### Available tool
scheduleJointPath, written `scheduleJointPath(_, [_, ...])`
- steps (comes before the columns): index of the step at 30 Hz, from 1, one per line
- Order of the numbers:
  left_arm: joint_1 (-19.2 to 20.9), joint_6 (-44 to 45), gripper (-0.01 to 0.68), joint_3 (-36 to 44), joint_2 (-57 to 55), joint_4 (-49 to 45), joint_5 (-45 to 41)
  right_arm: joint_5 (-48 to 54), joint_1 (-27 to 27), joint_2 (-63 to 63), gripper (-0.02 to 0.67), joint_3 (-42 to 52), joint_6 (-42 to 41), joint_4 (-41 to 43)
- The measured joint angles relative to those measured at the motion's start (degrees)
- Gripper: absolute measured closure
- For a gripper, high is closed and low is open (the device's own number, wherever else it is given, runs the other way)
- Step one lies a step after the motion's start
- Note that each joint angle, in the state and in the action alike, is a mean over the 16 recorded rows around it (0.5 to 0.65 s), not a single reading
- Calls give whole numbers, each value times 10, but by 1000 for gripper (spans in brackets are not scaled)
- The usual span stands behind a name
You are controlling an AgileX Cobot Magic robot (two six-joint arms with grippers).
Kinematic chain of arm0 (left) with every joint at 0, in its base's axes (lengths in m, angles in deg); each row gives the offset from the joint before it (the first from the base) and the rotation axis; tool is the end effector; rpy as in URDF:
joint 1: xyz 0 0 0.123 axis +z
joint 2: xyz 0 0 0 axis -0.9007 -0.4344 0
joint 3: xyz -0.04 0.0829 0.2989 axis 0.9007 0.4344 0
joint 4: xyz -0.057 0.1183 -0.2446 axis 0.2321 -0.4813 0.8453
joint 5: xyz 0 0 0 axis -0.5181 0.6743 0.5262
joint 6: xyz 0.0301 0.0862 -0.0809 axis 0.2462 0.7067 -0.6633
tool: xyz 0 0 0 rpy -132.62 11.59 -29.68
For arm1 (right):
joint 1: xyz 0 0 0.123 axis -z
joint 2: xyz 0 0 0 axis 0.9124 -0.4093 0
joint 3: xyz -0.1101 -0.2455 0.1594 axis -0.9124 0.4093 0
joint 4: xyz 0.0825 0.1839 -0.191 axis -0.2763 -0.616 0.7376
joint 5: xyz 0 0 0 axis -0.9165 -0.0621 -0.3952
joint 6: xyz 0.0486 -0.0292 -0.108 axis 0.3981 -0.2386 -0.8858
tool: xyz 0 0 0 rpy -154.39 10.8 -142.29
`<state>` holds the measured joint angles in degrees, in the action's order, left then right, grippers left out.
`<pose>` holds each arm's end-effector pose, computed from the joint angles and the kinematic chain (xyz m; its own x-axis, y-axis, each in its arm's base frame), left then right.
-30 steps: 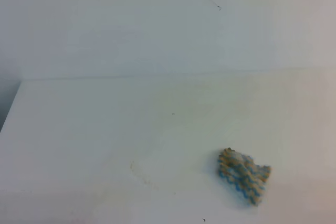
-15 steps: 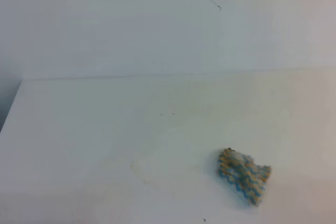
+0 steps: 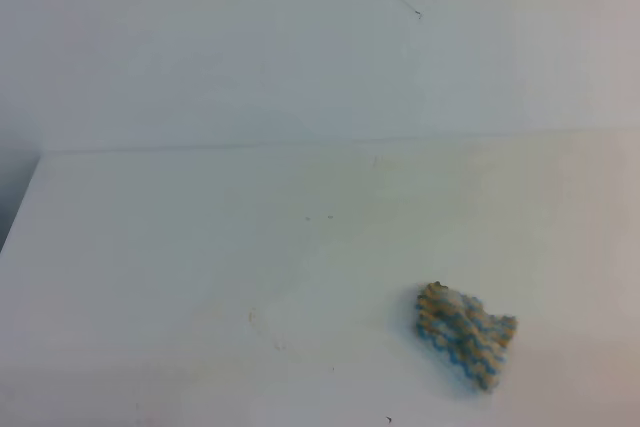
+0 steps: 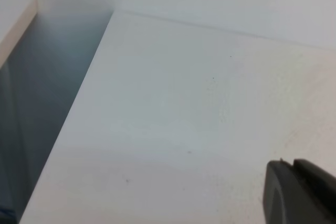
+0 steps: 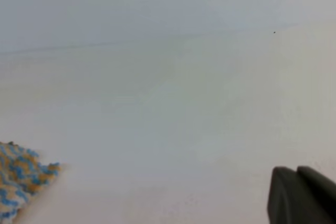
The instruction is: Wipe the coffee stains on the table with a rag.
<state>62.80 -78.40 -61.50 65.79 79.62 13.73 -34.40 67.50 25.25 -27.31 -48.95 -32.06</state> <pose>0.0823 -0.0018 0.1763 -0.2339 -0.2890 -0.9283 -0.0479 0.9571 -0.2859 0.0818 -0.0049 0.1699 -0.2133 0.0568 -0.9753 0.0591 0.9972 0.0452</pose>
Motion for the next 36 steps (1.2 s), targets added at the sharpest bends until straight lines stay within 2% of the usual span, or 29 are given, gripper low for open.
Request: scheduleJointPath(36, [0, 0, 674, 0, 0, 0, 0, -1, 0, 0, 652, 1, 0, 0])
